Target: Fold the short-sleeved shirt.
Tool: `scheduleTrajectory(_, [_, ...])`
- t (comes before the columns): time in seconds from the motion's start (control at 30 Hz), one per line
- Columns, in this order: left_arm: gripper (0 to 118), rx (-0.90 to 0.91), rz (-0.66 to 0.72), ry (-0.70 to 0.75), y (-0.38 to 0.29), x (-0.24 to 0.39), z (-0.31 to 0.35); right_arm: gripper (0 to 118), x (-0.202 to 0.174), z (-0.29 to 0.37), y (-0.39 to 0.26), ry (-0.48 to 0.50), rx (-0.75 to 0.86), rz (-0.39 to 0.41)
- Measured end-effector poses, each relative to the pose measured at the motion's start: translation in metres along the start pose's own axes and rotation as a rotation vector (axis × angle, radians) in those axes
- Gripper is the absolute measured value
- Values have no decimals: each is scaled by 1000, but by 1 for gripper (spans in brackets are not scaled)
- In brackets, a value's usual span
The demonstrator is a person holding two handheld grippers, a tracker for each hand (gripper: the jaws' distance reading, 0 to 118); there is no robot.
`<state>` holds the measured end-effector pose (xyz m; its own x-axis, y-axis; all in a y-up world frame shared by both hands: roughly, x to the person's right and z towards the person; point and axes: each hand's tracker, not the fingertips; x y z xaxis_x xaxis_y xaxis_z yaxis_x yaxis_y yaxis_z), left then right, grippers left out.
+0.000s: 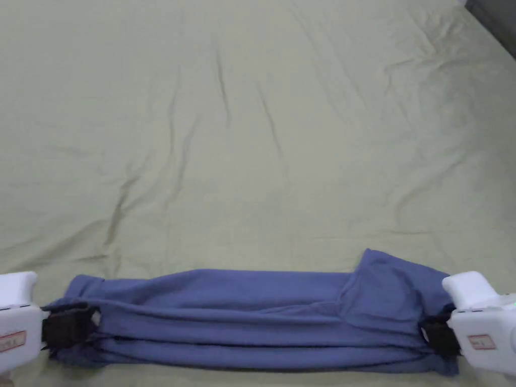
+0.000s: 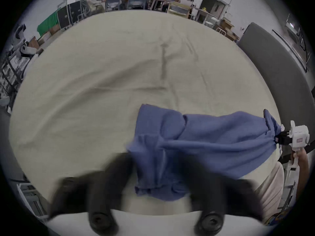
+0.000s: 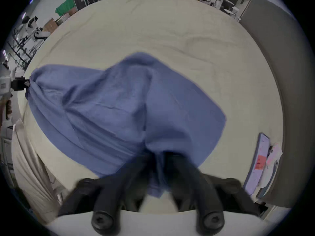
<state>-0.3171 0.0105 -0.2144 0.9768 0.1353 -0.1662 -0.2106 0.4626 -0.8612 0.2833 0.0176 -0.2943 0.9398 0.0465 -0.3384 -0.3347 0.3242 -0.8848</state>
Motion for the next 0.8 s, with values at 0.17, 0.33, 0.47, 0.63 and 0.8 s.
scheduleTrajectory(0.17, [118,220,77,-129,14,17,55,118,-4,81,14,225,241,-254])
scheduleTrajectory(0.33, [80,74,-4,-73,-11,39,42,49,-41,74,23,138,289,-176])
scheduleTrajectory(0.47, [0,28,52,-232,-23,45,39,3,-62,55,21,308,247,-97])
scheduleTrajectory(0.63, [17,8,199,-519,-10,-34,15,3,-49,44,22,432,217,-141])
scheduleTrajectory(0.8, [118,-15,283,-593,1,-84,5,3,-50,50,21,495,236,-96])
